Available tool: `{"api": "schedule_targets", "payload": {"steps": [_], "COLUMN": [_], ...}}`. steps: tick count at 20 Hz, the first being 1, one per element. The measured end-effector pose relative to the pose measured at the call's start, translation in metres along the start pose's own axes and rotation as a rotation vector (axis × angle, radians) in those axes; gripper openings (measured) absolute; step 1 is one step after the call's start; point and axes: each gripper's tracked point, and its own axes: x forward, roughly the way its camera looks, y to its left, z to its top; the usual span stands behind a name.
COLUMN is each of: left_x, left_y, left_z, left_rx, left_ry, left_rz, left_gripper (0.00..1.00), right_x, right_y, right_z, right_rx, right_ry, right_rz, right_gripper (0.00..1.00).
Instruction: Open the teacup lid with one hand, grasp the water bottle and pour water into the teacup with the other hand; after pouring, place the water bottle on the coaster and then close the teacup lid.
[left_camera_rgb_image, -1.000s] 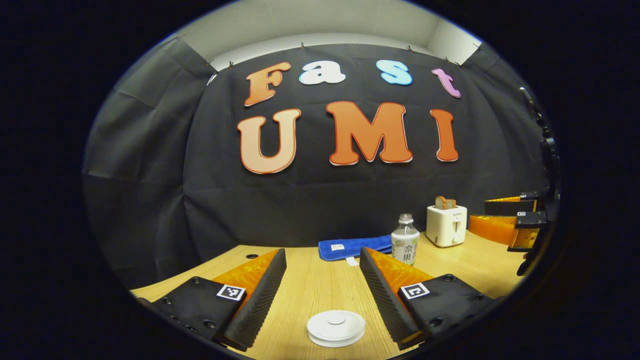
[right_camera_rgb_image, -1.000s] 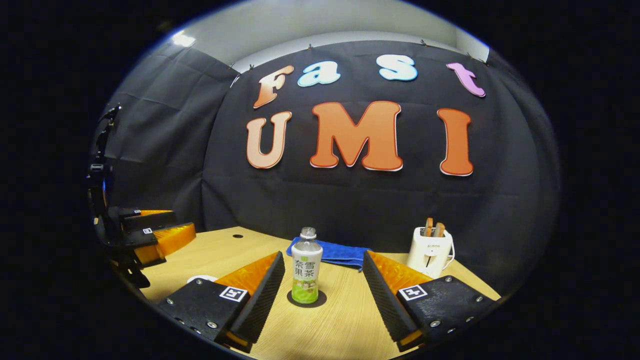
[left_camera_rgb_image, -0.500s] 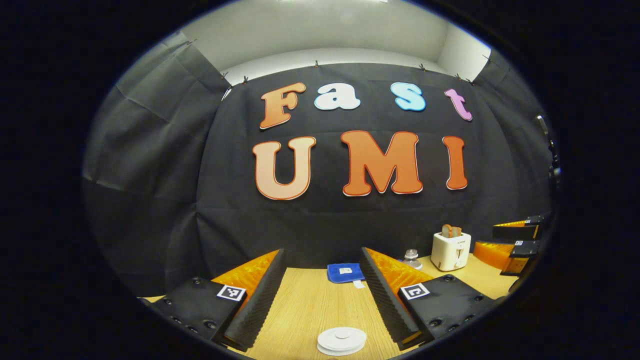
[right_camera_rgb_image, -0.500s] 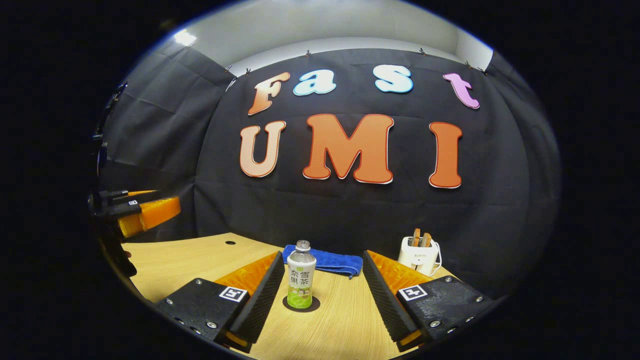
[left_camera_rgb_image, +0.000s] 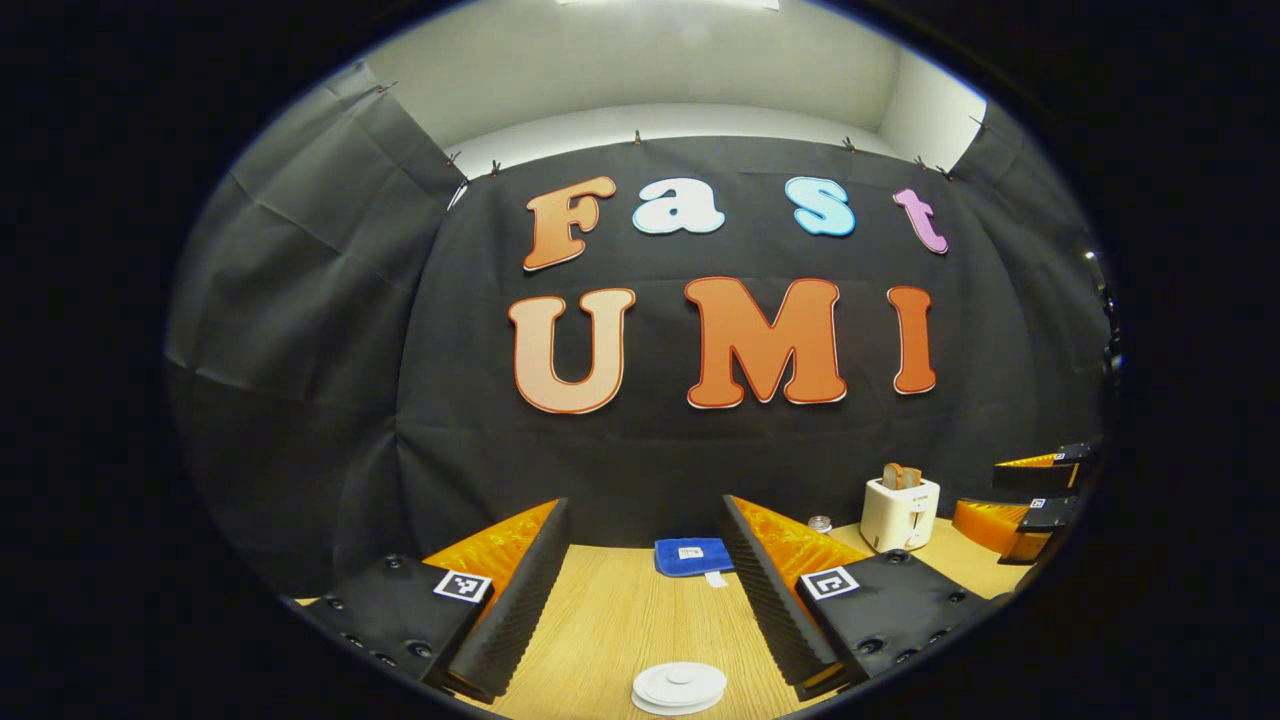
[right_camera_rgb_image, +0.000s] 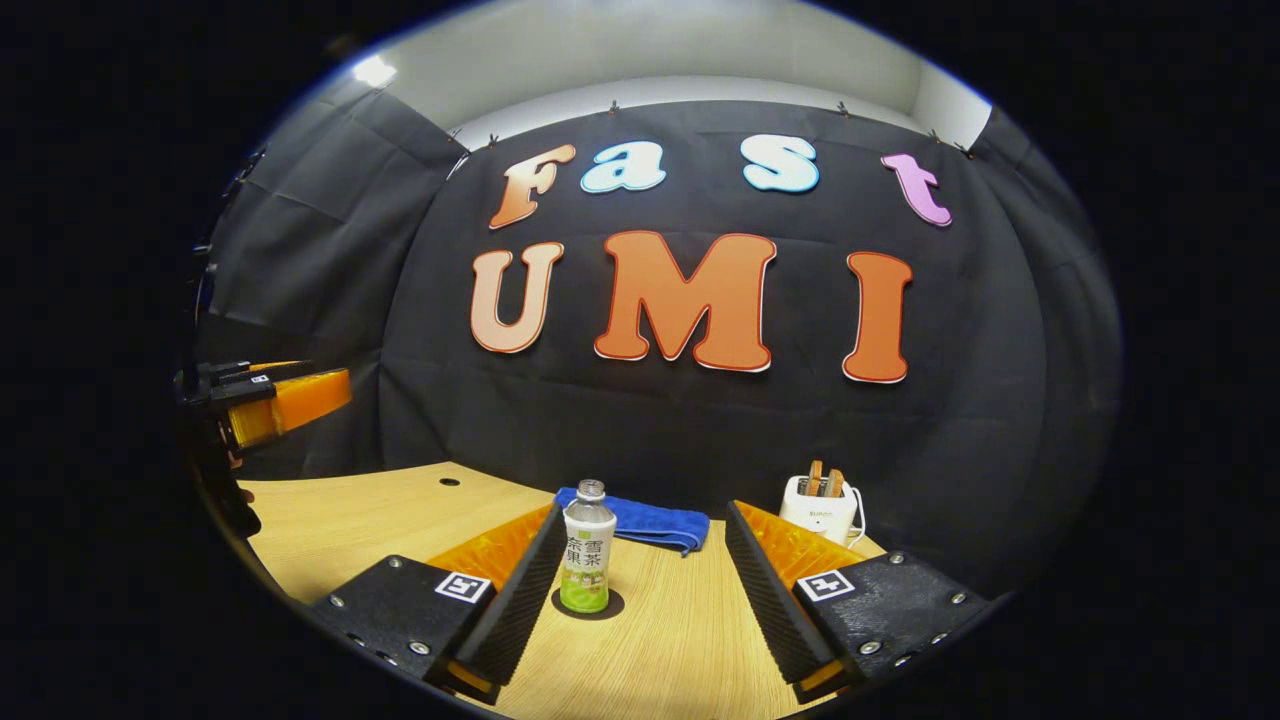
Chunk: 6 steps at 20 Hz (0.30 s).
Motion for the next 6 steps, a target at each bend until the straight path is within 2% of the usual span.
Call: {"api": "schedule_targets", "payload": {"steps": [3,4,6], "left_x": [0.0023,0.0021,0.0033], "left_y": [-0.0008,-0.0014,-0.0023], "left_z": [0.0030,0.0019,0.0021], "left_rx": [0.005,0.005,0.006], "left_ry": [-0.001,-0.002,0.000], "left_rz": [0.000,-0.001,-0.002], "left_gripper": [0.96,0.96,0.96], "right_x": [0.0017,0.0010,0.0008], "right_y": [-0.0042,-0.0053,-0.0063], "right_z": [0.0001,-0.0011,-0.0030], "right_rx": [-0.005,-0.006,-0.004], "right_ry": [0.003,0.004,0.012], "right_rz": [-0.013,-0.013,-0.016], "right_gripper": [0.96,0.99,0.96]}}
